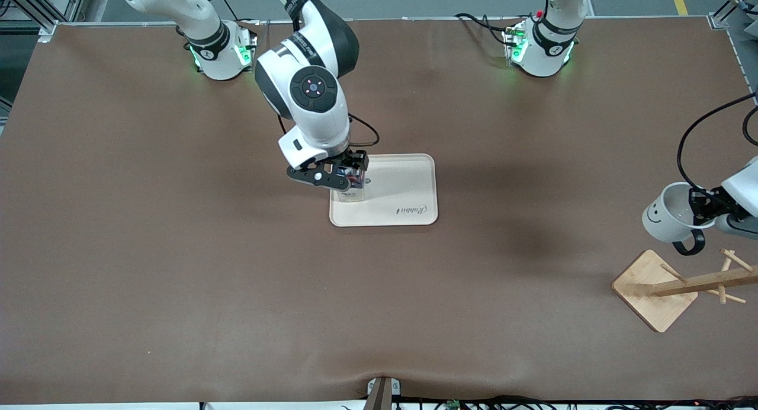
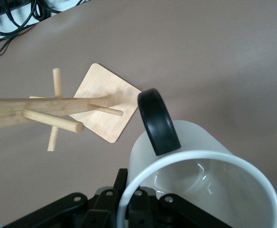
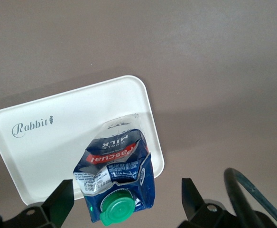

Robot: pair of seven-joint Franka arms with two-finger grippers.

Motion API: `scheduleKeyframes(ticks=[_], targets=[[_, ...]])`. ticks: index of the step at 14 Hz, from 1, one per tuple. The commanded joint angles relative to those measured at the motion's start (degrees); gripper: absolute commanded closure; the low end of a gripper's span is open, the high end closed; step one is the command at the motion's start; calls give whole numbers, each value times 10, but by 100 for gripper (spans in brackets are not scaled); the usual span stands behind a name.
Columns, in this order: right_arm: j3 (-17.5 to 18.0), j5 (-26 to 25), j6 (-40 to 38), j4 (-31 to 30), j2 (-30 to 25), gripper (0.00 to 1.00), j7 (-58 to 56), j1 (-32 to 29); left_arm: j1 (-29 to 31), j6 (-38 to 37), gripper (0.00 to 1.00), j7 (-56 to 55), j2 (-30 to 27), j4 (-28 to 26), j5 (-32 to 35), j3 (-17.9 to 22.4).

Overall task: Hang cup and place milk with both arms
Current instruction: 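Hang the mug handle on the wooden stand while the right gripper grasps milk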

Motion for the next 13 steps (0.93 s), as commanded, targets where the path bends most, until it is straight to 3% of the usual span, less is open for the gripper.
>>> scheduleKeyframes(ticks=[1,11,13], targets=[[-6,-1,-2,16,12,0,19,5,9,6,100,11,15,20,11,-4],[-7,-12,43,5,35,0,51,32,32,28,100,52,42,33,43,1],[-7,-53,44,-2,35,0,53,36,42,29,100,64,46,33,42,1]])
